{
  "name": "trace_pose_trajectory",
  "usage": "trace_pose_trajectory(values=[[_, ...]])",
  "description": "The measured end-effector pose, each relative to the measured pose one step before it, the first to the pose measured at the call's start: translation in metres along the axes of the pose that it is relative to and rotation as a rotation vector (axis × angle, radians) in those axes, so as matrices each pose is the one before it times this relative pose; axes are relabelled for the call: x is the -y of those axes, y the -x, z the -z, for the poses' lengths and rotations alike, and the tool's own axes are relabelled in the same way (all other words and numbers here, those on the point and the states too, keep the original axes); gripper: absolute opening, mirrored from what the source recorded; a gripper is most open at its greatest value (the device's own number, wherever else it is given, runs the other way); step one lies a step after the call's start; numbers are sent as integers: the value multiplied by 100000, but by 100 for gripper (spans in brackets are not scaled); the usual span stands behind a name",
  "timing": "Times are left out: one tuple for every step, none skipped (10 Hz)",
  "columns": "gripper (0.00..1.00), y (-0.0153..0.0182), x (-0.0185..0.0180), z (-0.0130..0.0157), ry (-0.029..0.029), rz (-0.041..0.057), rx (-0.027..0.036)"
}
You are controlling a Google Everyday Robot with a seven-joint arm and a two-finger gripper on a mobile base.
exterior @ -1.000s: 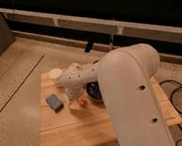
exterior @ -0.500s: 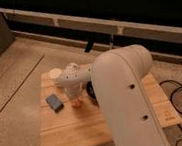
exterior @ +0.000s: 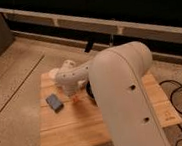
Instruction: Place the pepper in the ceramic bowl
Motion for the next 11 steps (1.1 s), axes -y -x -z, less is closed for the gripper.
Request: trace_pose_trajectory(values=[[0, 881, 862, 1968, -3176, -805, 4385], [0, 374, 929, 1434, -2510, -1855, 2764], [0, 67, 1262, 1419, -2793, -3162, 2374], [0, -671, 1740, 970, -3144, -4839, 513], [0, -1188, 1970, 502, -3067, -5838, -1024], [0, -1215, 1834, 147, -2601, -5420, -1511], [0, -1554, 2357, -91, -3664, -5770, -2619], [0, -908, 1412, -197, -2024, -3242, -1632], [0, -987, 1347, -350, -2139, -3176, -2024], [0, -587, 792, -328, -1095, -2132, -1259], [0, -555, 860, -533, -709, -2392, -1379]])
